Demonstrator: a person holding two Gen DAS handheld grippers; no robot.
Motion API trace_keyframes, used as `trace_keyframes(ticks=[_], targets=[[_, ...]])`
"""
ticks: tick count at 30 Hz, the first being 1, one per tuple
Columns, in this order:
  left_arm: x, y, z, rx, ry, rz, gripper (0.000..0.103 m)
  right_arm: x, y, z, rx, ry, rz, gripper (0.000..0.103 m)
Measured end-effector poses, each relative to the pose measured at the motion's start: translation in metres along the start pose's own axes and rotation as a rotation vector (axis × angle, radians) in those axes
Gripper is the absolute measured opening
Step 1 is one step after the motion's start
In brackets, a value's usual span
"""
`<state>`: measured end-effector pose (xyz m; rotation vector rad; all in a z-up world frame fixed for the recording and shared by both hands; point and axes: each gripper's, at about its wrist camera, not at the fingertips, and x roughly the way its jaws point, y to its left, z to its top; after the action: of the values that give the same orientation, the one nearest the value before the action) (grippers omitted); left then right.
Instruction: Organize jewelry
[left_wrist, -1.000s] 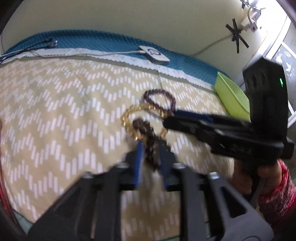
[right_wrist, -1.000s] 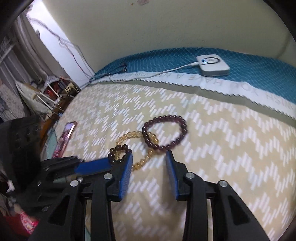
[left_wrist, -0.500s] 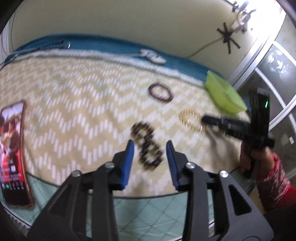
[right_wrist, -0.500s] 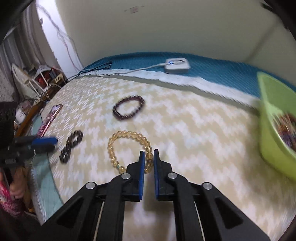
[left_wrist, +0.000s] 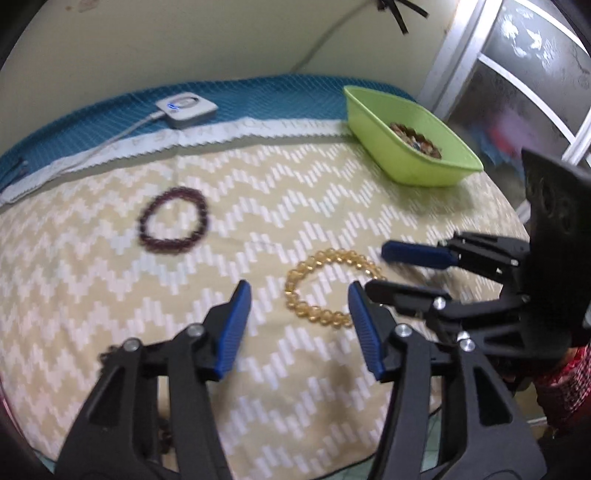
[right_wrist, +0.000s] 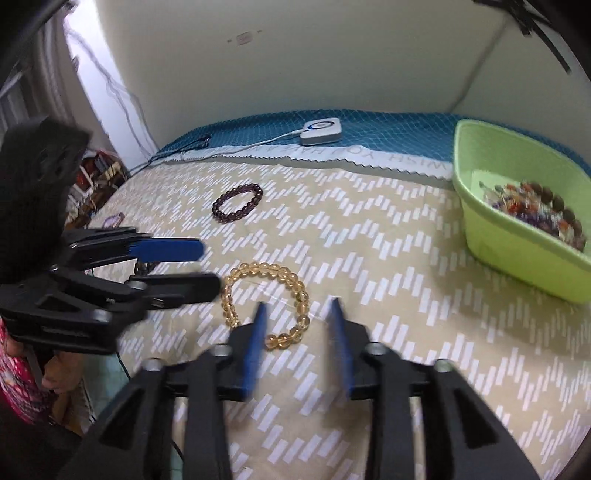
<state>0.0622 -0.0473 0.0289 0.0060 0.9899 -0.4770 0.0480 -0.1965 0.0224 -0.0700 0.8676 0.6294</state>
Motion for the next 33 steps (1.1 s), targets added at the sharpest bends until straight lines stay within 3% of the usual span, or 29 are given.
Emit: trace_keyframes(ticks=[1, 3, 4, 7, 10, 19, 22, 24, 26, 27, 29, 31, 33], targets=[[0.006, -0.003, -0.001, 0.019, 0.017, 0.01, 0.029, 0.002, 0.003, 0.0, -0.03, 0.003, -0.013, 0.017], [0.008, -0.008, -0.005, 0.063, 0.007, 0.057, 0.01, 0.004, 0.009, -0.001, -0.082, 0.001, -0.031, 0.01], [0.007, -0.007, -0.005, 0.06, 0.007, 0.053, 0.007, 0.006, 0.008, -0.001, -0.087, 0.005, -0.03, 0.0], [0.004, 0.0, -0.001, 0.018, 0.027, -0.01, 0.006, 0.005, 0.0, 0.002, -0.048, 0.0, 0.008, 0.0], [-0.001, -0.004, 0.011, 0.002, 0.008, -0.05, 0.006, -0.011, -0.011, 0.01, 0.0, -0.064, 0.043, 0.0], [-0.017, -0.058, 0.111, 0.084, -0.128, -0.17, 0.007, -0.092, -0.076, 0.053, 0.099, -0.3, -0.08, 0.0], [-0.005, -0.081, 0.145, 0.095, -0.146, -0.192, 0.007, -0.104, -0.109, 0.063, 0.156, -0.322, -0.111, 0.0], [0.007, -0.093, 0.161, 0.094, -0.173, -0.165, 0.007, -0.102, -0.129, 0.068, 0.197, -0.325, -0.117, 0.0], [0.028, -0.101, 0.179, 0.089, -0.198, -0.108, 0.033, -0.089, -0.152, 0.075, 0.235, -0.325, -0.129, 0.0], [0.038, -0.101, 0.183, 0.084, -0.2, -0.063, 0.059, -0.083, -0.158, 0.076, 0.246, -0.319, -0.157, 0.0], [0.052, -0.097, 0.186, 0.055, -0.183, 0.01, 0.061, -0.076, -0.17, 0.072, 0.297, -0.323, -0.208, 0.0], [0.044, -0.083, 0.174, 0.015, -0.189, -0.059, 0.061, -0.083, -0.171, 0.059, 0.351, -0.379, -0.148, 0.0], [0.027, -0.072, 0.157, 0.009, -0.227, -0.065, 0.061, -0.091, -0.162, 0.042, 0.372, -0.422, -0.124, 0.0]])
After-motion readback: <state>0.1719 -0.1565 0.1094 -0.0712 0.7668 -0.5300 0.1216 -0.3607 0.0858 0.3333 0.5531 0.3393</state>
